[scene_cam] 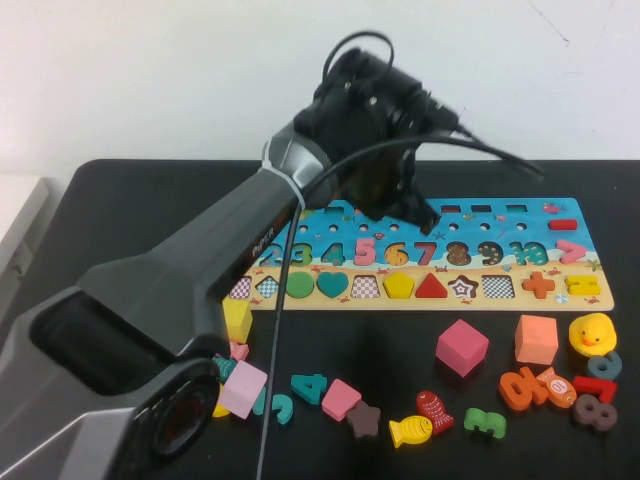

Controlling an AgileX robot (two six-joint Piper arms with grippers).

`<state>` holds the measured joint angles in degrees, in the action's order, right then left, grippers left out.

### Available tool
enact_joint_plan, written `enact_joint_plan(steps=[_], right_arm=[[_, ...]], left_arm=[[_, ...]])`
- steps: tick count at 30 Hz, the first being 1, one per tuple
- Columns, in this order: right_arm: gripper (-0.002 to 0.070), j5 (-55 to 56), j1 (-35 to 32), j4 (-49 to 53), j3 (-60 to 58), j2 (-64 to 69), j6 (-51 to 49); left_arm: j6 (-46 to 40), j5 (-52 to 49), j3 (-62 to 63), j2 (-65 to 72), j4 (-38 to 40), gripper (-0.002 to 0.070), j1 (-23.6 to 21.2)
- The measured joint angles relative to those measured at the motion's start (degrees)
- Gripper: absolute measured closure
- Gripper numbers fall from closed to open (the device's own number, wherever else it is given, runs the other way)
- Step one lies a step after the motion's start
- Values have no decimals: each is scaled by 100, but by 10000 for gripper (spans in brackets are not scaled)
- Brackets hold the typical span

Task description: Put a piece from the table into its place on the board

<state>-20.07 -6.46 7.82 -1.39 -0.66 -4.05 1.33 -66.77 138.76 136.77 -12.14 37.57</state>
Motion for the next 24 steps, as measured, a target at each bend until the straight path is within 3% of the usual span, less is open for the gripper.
enact_joint_plan(steps=[10,20,24], right_arm=[[658,0,0,0,0,0,0],[657,0,0,0,0,0,0],[657,0,0,0,0,0,0]], left_arm=[[-228,151,0,-880,-164,676,429],[-394,-250,-21,-1916,-318,676,1103],[-133,-493,-21,-2141,-320,676,1164]])
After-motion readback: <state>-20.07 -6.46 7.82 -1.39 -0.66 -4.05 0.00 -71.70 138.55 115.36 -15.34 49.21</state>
